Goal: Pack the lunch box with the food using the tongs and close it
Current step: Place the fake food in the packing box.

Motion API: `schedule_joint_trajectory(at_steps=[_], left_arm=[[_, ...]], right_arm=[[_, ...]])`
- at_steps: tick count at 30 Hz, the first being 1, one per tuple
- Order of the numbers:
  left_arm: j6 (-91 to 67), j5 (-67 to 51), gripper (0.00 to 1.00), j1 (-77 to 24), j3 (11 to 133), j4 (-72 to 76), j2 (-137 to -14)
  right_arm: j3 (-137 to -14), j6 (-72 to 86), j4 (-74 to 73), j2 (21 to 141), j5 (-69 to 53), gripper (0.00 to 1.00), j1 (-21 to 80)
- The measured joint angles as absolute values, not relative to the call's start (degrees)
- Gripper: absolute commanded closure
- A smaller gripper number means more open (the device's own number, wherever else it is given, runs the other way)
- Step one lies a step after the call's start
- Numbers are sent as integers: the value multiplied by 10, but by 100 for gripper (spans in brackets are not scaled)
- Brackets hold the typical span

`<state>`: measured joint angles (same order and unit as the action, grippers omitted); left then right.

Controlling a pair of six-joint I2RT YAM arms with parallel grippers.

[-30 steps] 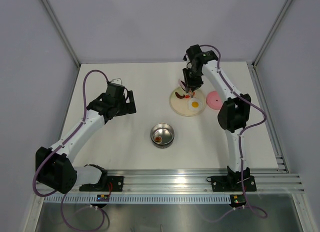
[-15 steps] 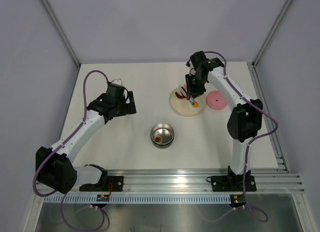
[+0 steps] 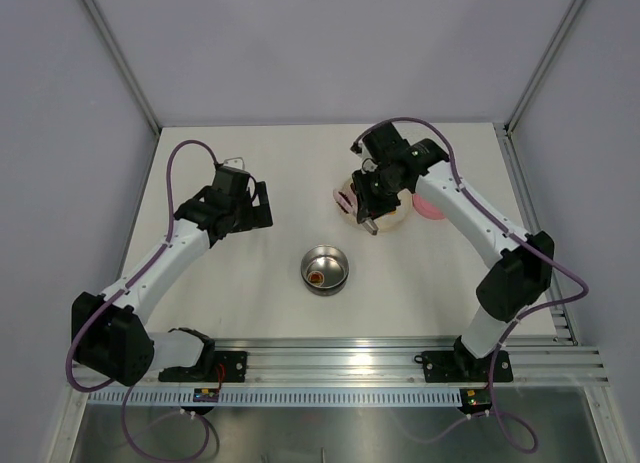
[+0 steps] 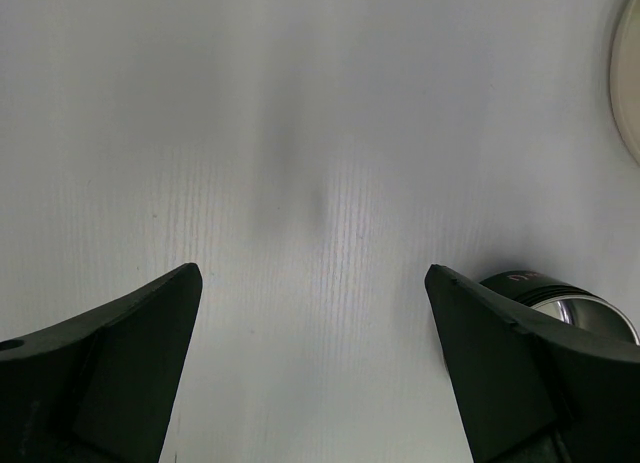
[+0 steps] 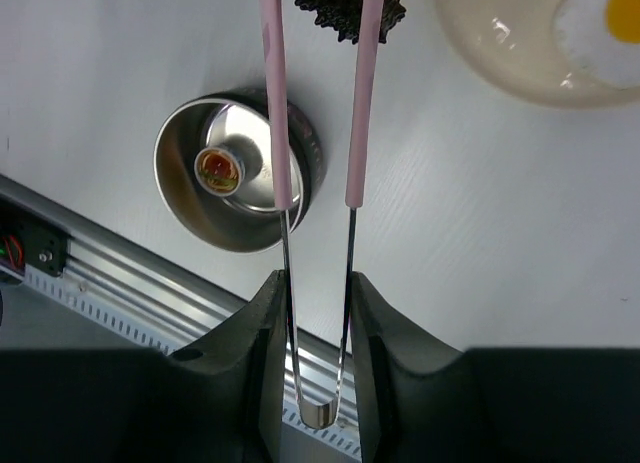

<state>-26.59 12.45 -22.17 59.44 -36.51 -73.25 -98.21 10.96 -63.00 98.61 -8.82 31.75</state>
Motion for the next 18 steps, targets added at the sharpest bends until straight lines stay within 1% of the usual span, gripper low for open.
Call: schedule_joint_trajectory(at_steps=[6, 13, 18], left_arm=[[-266, 125, 1, -222, 594, -365, -733], [-266, 124, 1, -222, 594, -364, -736], [-266, 124, 1, -222, 594, -364, -736]], right_arm=[[-917, 136, -635, 930, -113, 100, 384], [-878, 164, -648, 889, -134, 100, 462], [-844, 178, -647, 884, -143, 100, 477]])
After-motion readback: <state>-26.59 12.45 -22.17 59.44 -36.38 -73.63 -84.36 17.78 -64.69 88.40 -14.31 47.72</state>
